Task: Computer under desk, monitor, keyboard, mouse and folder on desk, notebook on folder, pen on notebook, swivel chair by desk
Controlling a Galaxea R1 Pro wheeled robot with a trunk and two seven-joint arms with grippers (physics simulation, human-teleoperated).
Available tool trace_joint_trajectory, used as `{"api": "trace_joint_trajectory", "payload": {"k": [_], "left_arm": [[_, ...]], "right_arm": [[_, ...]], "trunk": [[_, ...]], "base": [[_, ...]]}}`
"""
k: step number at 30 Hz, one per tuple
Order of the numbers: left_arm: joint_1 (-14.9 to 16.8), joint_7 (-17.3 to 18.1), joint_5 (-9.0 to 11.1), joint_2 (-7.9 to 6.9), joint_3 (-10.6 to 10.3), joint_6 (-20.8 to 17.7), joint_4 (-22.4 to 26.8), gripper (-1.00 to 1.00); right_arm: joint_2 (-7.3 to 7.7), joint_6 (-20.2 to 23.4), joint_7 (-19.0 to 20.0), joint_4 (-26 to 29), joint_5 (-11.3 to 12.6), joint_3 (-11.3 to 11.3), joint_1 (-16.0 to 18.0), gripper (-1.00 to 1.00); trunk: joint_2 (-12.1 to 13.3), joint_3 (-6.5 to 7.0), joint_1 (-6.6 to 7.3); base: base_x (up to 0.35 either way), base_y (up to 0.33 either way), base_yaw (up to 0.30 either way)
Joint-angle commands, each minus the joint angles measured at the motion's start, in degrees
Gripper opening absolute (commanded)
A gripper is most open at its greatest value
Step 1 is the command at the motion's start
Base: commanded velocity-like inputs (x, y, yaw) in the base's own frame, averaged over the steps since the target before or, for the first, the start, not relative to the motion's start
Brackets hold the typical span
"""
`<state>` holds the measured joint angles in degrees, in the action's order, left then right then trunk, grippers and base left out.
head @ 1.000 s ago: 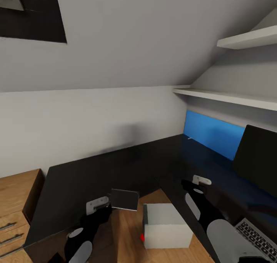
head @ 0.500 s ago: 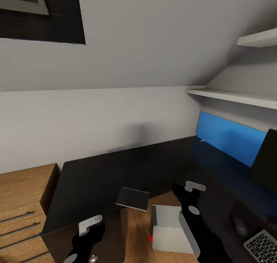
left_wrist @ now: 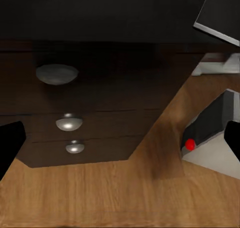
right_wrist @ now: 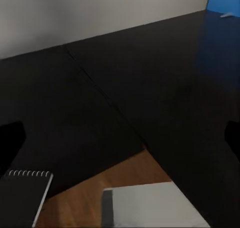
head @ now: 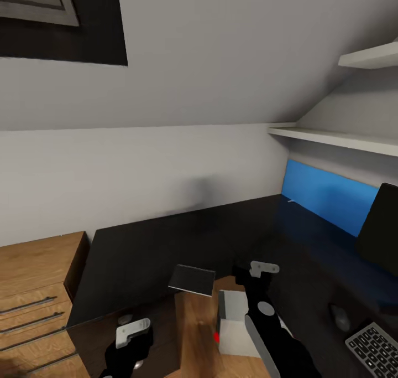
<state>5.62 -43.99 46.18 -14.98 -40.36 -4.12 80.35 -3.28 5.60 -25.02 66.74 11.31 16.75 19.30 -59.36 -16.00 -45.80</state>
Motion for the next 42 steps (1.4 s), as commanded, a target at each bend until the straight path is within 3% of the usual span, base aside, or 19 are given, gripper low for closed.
{"api": "trace_joint_trajectory", "payload": {"k": [1, 13, 25, 35, 42], "left_arm": [[0.09, -0.40, 0.07, -0.05, -0.15, -0.28, -0.22, 1.00], [0.09, -0.24, -0.03, 0.09, 0.31, -0.29, -4.85, 1.00], [0.09, -0.19, -0.09, 0.29, 0.09, -0.12, -12.13, 1.00], [0.09, -0.14, -0.08, 0.37, -0.13, -0.10, -15.71, 1.00], [0.09, -0.14, -0.13, 0.39, -0.03, 0.46, -17.05, 1.00]], "right_arm": [[0.03, 0.29, -0.41, 0.09, 0.24, 0.12, 0.04, 1.00], [-0.04, 0.15, -0.38, -0.44, 0.12, 0.35, 0.04, 1.00], [-0.01, 0.12, -0.28, -0.63, 0.10, 0.38, 0.04, 1.00], [-0.03, -0.12, -0.02, -1.63, 0.08, 0.54, 0.04, 1.00], [0.02, -0.15, -0.03, -1.94, 0.03, 2.13, 0.04, 1.00]], "trunk": [[-0.06, -0.08, 0.03], [-0.06, -0.08, 0.03], [-0.06, -0.19, 0.03], [-0.06, -0.20, 0.03], [-0.06, -0.20, 0.03]], "base": [[-0.333, -0.062, 0.235], [-0.296, -0.136, 0.270], [-0.058, -0.048, 0.264], [-0.172, 0.000, 0.008], [-0.018, 0.000, 0.001]]}}
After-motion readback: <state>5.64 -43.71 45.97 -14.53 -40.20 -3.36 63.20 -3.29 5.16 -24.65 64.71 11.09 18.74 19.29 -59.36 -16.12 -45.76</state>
